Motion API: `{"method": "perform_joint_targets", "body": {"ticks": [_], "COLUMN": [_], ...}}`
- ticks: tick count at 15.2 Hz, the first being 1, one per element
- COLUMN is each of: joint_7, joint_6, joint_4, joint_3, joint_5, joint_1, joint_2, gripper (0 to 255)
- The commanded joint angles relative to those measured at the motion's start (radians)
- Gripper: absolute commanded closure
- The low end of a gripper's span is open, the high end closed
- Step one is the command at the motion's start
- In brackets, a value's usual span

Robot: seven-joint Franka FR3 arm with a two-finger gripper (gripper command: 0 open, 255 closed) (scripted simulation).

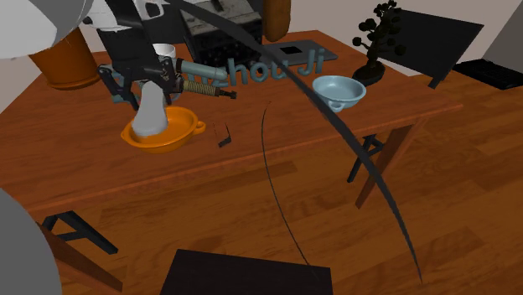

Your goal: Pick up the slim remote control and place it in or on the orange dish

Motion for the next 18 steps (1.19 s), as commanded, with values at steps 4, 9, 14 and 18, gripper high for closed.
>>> {"method": "perform_joint_targets", "body": {"ticks": [4,9,14,18], "joint_7": [0.0,-0.001,-0.001,-0.001], "joint_6": [0.069,0.127,0.127,0.127], "joint_4": [-0.078,-0.142,-0.141,-0.141], "joint_3": [0.001,0.002,0.002,0.002], "joint_5": [0.002,0.004,0.004,0.004], "joint_1": [0.001,0.002,0.002,0.002], "joint_2": [-0.01,-0.016,-0.015,-0.016], "gripper": [255,255,255,0]}}
